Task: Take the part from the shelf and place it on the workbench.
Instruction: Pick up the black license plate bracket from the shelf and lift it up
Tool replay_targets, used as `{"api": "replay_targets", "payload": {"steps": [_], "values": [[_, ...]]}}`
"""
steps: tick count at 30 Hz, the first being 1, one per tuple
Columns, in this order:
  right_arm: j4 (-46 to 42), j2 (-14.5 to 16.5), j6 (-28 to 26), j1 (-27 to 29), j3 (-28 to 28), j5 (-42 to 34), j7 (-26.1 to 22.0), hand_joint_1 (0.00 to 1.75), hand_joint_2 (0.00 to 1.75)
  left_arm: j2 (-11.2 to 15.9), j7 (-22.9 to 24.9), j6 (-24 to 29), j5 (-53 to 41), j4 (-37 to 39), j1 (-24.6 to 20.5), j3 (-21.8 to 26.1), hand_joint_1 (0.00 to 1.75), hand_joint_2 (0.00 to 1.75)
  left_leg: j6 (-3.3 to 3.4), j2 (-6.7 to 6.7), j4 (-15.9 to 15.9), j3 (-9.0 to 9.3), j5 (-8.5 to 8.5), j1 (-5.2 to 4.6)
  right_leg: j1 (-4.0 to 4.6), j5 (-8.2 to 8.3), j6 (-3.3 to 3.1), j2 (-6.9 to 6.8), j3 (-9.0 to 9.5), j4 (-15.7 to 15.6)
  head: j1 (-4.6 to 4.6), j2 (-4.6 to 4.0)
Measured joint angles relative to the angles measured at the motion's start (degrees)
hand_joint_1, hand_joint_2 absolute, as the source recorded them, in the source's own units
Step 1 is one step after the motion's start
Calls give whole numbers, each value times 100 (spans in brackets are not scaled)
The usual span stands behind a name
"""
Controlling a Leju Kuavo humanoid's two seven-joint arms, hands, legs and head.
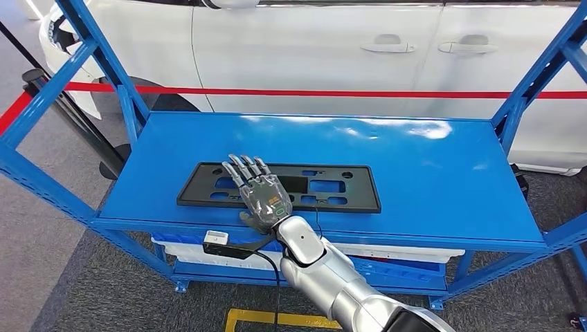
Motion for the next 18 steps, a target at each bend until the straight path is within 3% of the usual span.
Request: {"api": "replay_targets", "payload": {"steps": [1,2,4,6,9,11,13,15,16,17,18], "values": [[-41,-1,10,21,29,1,0,0,175,1,4,0,4,0,3,18,0,0,11,0,90,-41,24,-4,14,-7,-8,-1,6,1,0,-1],[-98,-1,21,43,64,2,0,0,175,1,8,1,7,0,6,39,0,0,31,0,-40,22,151,-8,25,-14,-14,3,17,2,-1,-1],[-264,-1,52,76,146,5,0,0,175,2,16,3,14,0,15,86,0,0,95,0,-741,354,522,-28,36,-38,-6,17,46,3,-2,0],[-466,-2,109,105,233,5,-2,0,175,-1,18,8,27,0,18,124,0,0,146,-1,-1308,612,692,-64,54,-59,38,23,40,14,-1,1],[-730,-5,224,192,361,-25,-7,0,175,-11,18,19,43,0,17,172,0,0,191,-12,-1443,651,675,-78,60,-67,125,21,19,3,8,0],[-857,-10,252,226,425,-40,-4,0,175,-15,20,23,34,0,28,204,0,0,247,-5,-1496,686,688,-52,59,-168,179,12,-23,129,12,1],[-921,-18,287,229,473,-23,38,0,175,-18,13,27,-3,0,27,222,0,0,297,4,-1525,710,690,-45,52,-452,218,5,-292,678,16,1],[-874,-32,382,224,520,50,172,0,175,-21,-3,17,-82,0,18,227,0,0,318,4,-1524,710,681,-49,47,-708,236,6,-690,1389,20,1],[-785,-38,424,207,535,97,264,0,175,-22,-9,6,-133,0,16,227,0,0,320,1,-1524,714,677,-50,46,-697,238,5,-803,1546,21,1],[-660,-42,449,170,544,137,353,0,175,-22,-14,-8,-183,0,14,225,0,0,317,-5,-1523,721,674,-50,44,-580,233,4,-814,1498,21,1],[-515,-41,451,117,546,164,422,0,175,-23,-18,-25,-227,0,11,223,0,0,311,-11,-1522,732,668,-50,43,-372,220,3,-709,1228,22,0]]}}
